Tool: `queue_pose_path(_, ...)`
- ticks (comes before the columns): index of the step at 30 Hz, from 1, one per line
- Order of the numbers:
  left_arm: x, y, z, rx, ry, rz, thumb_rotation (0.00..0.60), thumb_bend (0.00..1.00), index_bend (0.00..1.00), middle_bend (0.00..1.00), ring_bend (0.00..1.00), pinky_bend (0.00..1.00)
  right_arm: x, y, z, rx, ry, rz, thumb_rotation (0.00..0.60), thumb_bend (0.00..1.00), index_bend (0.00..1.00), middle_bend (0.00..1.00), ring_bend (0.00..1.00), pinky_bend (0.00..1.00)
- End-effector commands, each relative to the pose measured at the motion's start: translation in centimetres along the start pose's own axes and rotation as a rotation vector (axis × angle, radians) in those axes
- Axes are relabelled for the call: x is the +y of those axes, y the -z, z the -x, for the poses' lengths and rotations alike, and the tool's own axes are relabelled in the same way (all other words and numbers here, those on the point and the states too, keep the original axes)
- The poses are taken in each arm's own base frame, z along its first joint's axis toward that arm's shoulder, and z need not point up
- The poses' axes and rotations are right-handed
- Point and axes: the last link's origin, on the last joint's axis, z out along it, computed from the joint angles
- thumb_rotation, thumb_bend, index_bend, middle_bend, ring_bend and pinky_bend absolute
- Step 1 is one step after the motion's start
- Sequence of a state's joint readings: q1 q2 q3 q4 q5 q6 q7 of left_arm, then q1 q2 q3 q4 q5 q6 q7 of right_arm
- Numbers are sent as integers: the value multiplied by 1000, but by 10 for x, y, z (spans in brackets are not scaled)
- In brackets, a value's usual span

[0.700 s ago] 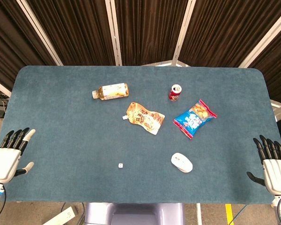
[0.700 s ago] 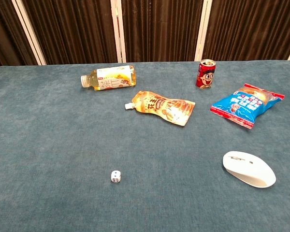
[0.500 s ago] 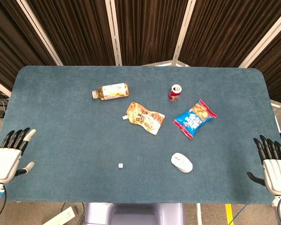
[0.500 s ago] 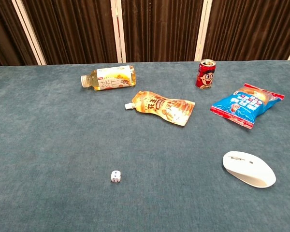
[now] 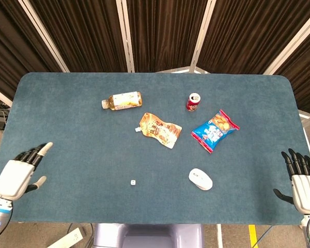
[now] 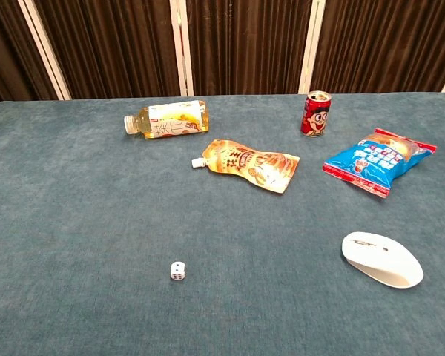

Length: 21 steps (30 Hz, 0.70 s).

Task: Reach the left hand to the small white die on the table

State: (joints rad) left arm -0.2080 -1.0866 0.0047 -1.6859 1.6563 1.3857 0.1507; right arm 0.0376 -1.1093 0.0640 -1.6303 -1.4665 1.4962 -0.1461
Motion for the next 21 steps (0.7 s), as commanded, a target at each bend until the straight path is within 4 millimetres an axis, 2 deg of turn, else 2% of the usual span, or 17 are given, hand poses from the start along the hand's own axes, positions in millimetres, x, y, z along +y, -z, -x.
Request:
queue_pose_path(1, 8, -12, 7, -30, 7, 46, 600, 509, 0, 714, 778, 837, 0, 0, 1, -3, 1, 1, 600, 16, 0, 0, 0, 0)
queue_pose_path(3, 14, -20, 11, -73, 6, 82, 600, 549, 0, 754, 807, 841, 1, -1, 1, -6, 3, 4, 600, 16, 0, 0, 0, 0)
queue_pose_path(12, 63, -58, 18, -254, -97, 309, 600, 711, 0, 794, 827, 841, 5, -6, 1, -11, -5, 28, 600, 16, 0, 0, 0, 0)
queue_pose_path(21, 108, -76, 33, -368, -187, 454, 600, 747, 0, 797, 827, 841, 12, -5, -2, -10, -16, 49, 600, 16, 0, 0, 0, 0)
